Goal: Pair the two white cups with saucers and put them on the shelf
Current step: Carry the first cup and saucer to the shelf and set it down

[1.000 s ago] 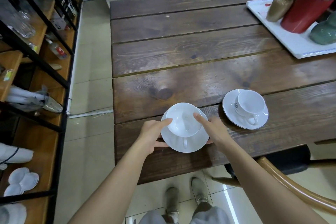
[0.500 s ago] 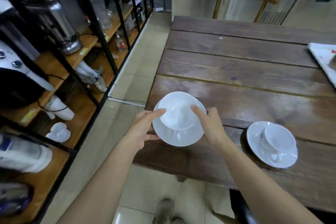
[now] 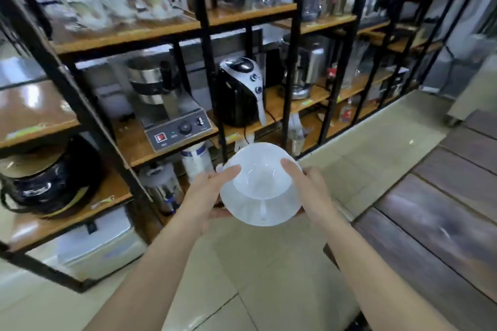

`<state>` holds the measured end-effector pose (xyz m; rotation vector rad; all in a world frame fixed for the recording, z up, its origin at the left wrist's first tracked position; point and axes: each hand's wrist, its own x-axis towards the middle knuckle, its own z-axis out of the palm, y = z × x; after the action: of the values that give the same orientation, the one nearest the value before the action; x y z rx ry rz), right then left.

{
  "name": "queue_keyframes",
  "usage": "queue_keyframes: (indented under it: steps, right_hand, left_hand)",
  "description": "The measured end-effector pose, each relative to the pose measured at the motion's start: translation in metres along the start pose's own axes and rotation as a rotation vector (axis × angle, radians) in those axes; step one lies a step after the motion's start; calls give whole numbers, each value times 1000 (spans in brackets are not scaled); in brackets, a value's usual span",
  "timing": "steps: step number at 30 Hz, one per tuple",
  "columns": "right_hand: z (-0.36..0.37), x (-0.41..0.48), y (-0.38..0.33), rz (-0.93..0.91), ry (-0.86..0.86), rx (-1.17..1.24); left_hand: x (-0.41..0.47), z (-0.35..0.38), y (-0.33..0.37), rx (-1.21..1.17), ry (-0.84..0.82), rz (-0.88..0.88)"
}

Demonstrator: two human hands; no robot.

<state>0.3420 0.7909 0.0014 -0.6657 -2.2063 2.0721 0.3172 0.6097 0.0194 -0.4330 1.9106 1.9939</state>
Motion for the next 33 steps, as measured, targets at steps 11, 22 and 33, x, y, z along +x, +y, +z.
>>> queue_keyframes:
  steps: [11,22,33]
  right_hand:
    - [271,8,-55,-71,-347,-52]
    - [478,40,-100,-102,-515,-163]
    - [668,123,-132,-72,-722,-218]
  left_hand:
    - [4,-245,56,-73,324,90]
    - [45,-399,105,-238,585,144]
    - [156,-529,155,-307,786,224]
